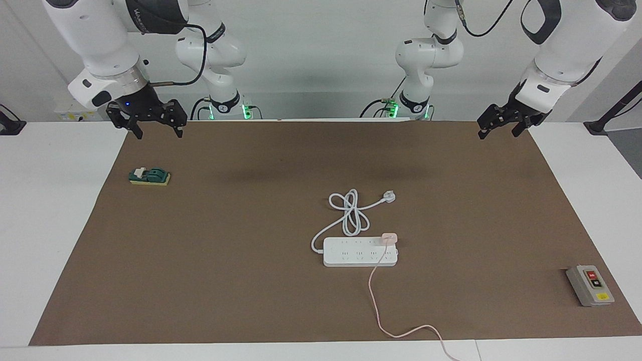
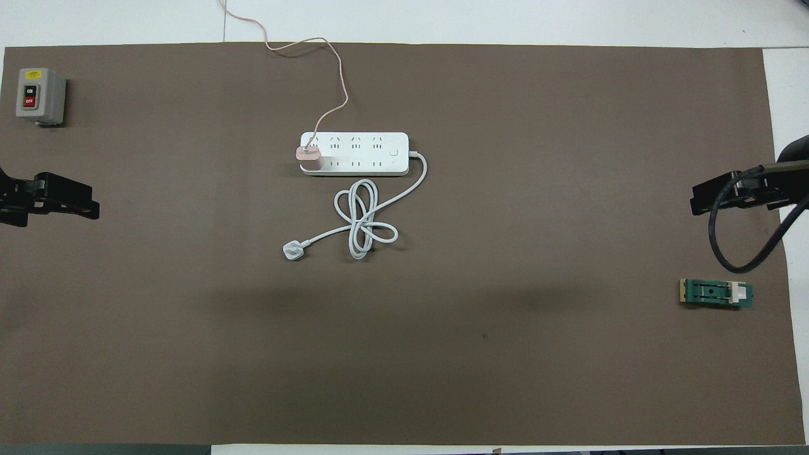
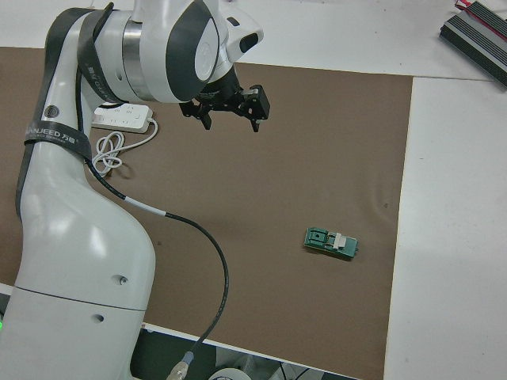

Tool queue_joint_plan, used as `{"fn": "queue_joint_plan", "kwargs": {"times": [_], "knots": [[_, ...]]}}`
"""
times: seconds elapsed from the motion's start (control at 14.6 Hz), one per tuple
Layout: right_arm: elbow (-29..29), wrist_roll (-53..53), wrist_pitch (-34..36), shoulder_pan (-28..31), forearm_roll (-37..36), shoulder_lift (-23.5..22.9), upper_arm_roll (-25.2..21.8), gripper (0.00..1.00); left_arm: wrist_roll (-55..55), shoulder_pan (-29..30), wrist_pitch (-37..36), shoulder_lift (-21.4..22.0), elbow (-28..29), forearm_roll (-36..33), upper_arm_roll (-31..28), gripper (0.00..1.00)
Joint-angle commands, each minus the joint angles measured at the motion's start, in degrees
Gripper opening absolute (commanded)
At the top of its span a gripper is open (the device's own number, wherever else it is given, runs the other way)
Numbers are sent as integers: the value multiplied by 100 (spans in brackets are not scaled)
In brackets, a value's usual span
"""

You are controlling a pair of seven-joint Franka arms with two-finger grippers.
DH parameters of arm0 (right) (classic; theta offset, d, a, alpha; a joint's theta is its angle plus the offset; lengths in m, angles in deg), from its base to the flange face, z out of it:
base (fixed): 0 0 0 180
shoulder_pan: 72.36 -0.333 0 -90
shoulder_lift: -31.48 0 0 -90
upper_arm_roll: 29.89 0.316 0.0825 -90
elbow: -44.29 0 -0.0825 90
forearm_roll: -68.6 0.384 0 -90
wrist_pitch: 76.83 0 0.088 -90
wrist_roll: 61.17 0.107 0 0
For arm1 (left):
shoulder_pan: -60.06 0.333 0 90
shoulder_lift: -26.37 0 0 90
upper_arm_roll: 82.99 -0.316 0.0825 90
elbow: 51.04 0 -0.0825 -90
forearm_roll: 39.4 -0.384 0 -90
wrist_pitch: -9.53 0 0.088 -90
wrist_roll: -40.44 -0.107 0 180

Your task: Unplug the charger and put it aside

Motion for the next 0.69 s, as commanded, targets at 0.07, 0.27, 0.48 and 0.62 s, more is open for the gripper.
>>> {"fn": "queue_joint_plan", "kwargs": {"times": [0.07, 0.27, 0.48, 0.62], "knots": [[163, -88, -113, 121, 33, 126, 57, 100, -68, 22, 124, 178, 208, -95, -4, 100], [163, -88, -113, 121, 33, 126, 57, 100, -60, 31, 124, 178, 216, -95, -4, 100], [137, -132, -113, 138, 33, 126, 57, 100, -77, 40, 124, 169, 164, -95, -4, 100], [146, -105, -61, 139, 33, 126, 57, 100, 36, 40, 133, 160, 137, -95, 4, 100]]}}
